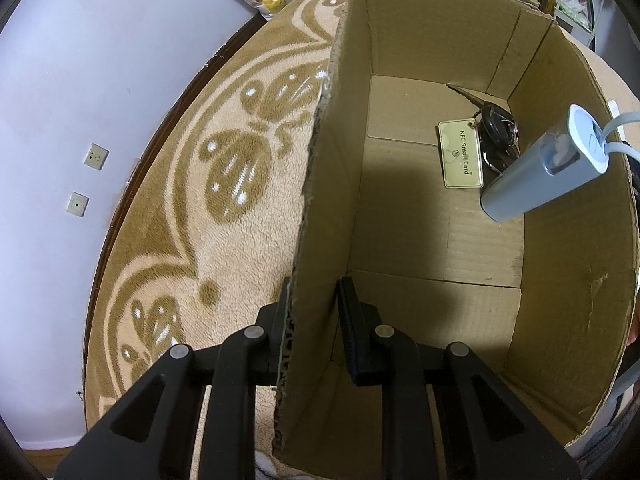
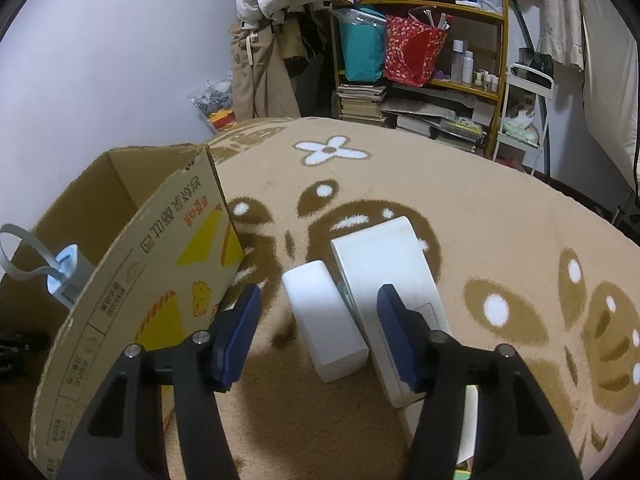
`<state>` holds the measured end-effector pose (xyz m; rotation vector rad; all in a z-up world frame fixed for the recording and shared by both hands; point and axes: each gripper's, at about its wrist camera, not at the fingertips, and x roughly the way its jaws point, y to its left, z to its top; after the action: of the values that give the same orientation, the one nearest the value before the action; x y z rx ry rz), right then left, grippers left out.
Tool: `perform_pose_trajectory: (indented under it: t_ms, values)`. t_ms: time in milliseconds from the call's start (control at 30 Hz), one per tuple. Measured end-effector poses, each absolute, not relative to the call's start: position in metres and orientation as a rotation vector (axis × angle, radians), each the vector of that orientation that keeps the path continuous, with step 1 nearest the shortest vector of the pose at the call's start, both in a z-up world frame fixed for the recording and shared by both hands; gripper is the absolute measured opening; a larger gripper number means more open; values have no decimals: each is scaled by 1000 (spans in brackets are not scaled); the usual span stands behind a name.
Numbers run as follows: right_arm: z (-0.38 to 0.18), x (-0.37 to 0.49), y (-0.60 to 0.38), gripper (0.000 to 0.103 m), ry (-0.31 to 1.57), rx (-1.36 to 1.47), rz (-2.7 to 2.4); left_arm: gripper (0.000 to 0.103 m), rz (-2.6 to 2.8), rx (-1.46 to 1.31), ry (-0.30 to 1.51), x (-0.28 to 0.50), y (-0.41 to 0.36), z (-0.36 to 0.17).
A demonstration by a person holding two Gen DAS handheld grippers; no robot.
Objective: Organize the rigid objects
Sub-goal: 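Move the right tool back to the white rectangular block, then close the right tool on the white rectangular block and lift it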
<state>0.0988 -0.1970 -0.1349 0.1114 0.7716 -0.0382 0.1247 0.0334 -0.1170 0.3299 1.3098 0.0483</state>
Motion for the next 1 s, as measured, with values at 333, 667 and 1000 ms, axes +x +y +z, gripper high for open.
perform_pose_trajectory:
  t_ms: [333,667,1000]
  values:
    - [-136,98,-197,55,789,140,-10,20,47,334,1310,125,34,-116]
    - [-139,98,-194,55,808,165,-5,20,47,338,1308,124,32,-116]
    - [-150,106,-200,41,838,203,-9,20,49,339,1309,124,32,-116]
